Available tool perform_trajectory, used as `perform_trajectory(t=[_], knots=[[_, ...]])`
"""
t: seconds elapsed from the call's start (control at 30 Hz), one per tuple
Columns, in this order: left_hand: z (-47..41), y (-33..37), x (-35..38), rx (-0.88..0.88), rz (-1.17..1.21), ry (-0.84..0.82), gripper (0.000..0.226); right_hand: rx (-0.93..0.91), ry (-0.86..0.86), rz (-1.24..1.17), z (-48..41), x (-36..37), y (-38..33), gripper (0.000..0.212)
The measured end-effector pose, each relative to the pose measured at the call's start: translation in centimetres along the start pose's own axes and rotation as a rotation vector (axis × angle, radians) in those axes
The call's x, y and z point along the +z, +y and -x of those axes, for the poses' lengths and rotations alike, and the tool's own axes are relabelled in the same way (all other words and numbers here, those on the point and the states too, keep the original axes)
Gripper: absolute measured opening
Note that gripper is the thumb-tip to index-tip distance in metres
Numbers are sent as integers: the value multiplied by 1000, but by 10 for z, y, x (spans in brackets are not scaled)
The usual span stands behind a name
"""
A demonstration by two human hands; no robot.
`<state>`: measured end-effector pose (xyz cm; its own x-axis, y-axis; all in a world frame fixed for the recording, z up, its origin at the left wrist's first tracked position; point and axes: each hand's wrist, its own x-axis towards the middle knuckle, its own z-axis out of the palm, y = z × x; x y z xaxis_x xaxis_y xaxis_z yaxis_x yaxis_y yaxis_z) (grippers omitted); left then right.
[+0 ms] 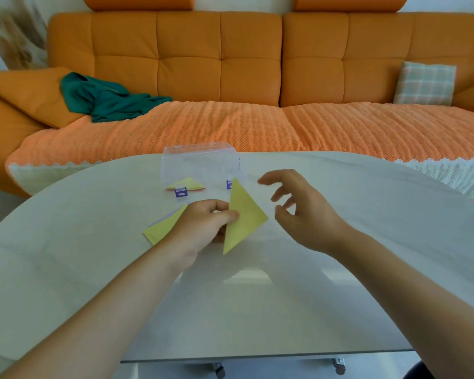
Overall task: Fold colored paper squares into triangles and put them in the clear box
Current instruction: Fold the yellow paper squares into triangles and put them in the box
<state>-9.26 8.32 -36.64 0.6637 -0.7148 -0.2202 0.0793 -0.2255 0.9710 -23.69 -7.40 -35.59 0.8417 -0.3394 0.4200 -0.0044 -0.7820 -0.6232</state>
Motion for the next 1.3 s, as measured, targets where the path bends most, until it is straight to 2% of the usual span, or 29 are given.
perform_trajectory(t=[0.07,0.17,0.3,0.37,0.47,0.6,0.77,0.9,1.0,1.13,1.23,1.3], knots=[[-1,1,0,-43,121,-25,16,-98,-61,98,3,0,-1,58],[-1,2,0,-77,259,-102,20,-155,-139,221,4,5,-2,42],[0,0,2,-77,286,-155,9,-119,-21,136,4,13,-3,11],[-1,-1,3,-32,276,-143,15,-22,7,38,2,13,-4,2],[-1,0,1,46,252,-125,25,138,-7,-99,0,12,-5,6],[2,1,0,83,120,-192,19,291,-24,-213,-1,12,-4,11],[5,3,3,89,79,-234,27,321,-68,-202,-2,8,-5,13],[6,4,4,158,85,-186,36,308,-107,-204,-1,7,-5,14],[4,3,5,160,147,-165,43,233,-97,-138,0,5,-5,14],[2,3,4,86,253,-128,16,-1,-30,-27,4,1,-8,8],[-1,1,4,47,317,-60,10,-156,-27,64,6,-1,-11,25],[-3,0,4,19,342,-47,10,-260,-31,205,6,2,-11,25]])
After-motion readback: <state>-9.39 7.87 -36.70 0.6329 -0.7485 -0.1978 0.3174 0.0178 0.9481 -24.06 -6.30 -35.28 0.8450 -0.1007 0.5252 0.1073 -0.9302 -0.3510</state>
